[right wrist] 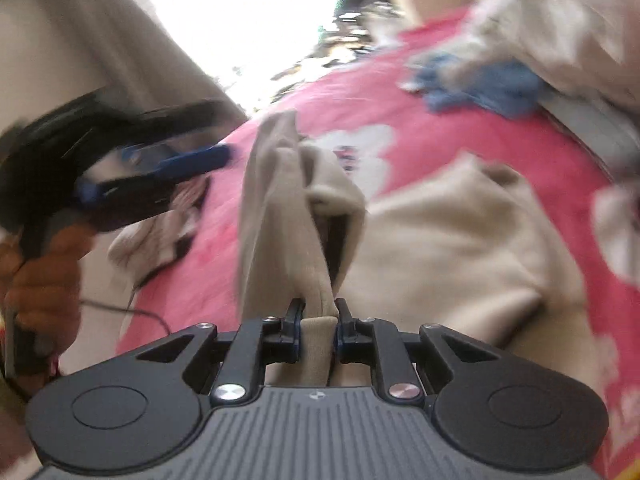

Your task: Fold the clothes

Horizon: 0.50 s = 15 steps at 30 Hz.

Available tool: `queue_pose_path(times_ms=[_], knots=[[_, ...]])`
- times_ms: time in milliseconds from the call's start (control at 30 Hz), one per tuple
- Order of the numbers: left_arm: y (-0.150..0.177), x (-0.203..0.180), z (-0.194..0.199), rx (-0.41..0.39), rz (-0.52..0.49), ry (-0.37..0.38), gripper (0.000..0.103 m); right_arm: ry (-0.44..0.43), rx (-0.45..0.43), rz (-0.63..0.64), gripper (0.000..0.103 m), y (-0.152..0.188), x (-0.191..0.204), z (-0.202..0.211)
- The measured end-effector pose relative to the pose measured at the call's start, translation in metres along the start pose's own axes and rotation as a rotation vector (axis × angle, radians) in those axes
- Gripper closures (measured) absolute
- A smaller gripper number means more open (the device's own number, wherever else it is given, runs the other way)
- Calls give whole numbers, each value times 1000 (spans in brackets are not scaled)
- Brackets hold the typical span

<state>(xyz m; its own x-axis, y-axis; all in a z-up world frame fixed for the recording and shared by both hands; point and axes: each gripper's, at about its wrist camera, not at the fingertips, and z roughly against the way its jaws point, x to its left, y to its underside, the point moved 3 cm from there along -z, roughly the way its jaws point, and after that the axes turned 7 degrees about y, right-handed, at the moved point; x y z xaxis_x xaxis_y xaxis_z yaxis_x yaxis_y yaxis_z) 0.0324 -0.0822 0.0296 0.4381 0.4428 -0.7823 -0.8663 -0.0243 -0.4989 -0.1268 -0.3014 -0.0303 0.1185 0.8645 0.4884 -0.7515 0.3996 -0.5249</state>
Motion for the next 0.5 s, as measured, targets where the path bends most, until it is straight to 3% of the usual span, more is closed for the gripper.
queue_pose_path(times_ms=[100,200,367,500], knots=[[-5,9,-1,-16,-17,22,65,-23,-8,-83,87,-3,-25,-2],[-3,29,-1,-15,-67,-78,65,-49,-20,-131,88,-9,-43,2],[15,48,-13,27,-146,-172,65,-63,-67,-97,88,-23,-48,16],[19,38,-25,33,-246,-159,65,-29,-136,-9,88,-30,-47,43]])
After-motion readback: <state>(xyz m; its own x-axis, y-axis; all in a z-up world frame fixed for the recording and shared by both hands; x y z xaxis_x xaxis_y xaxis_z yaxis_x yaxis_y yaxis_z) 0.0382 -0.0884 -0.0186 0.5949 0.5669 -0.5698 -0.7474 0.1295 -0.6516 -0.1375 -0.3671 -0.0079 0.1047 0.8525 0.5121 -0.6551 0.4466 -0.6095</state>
